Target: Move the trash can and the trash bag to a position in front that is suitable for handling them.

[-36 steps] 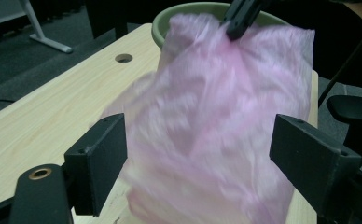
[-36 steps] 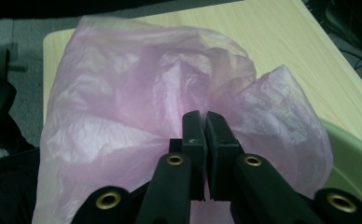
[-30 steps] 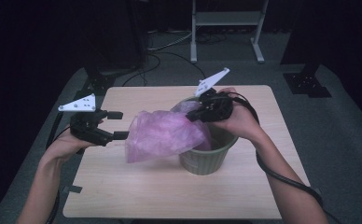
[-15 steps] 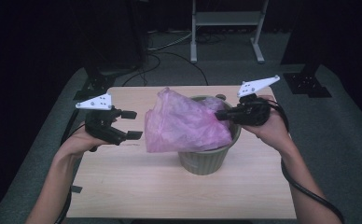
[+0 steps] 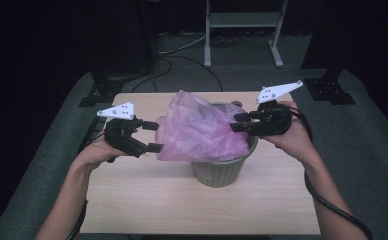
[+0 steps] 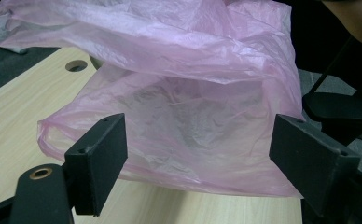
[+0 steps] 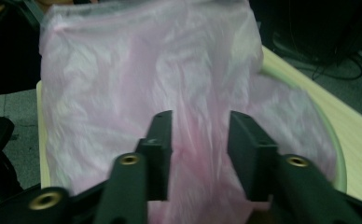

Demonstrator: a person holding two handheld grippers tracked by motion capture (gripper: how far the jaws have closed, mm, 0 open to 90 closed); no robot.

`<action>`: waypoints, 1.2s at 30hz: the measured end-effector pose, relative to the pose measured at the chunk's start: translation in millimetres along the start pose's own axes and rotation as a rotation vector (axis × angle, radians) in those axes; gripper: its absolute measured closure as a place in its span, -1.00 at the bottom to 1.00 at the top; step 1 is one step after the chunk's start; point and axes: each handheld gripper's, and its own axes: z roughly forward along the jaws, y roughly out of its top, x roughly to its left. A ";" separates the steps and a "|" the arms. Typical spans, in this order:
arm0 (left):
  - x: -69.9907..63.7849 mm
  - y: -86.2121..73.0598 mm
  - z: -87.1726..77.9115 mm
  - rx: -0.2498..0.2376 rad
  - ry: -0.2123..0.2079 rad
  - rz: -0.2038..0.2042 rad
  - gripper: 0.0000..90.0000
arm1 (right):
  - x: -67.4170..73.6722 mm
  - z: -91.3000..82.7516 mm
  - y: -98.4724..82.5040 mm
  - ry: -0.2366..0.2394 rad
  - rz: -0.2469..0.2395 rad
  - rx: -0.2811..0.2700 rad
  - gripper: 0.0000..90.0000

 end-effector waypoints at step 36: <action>-12.2 9.9 2.4 0.001 -0.051 0.042 -0.51 | 66.0 69.4 38.2 0.184 -0.167 0.101 0.99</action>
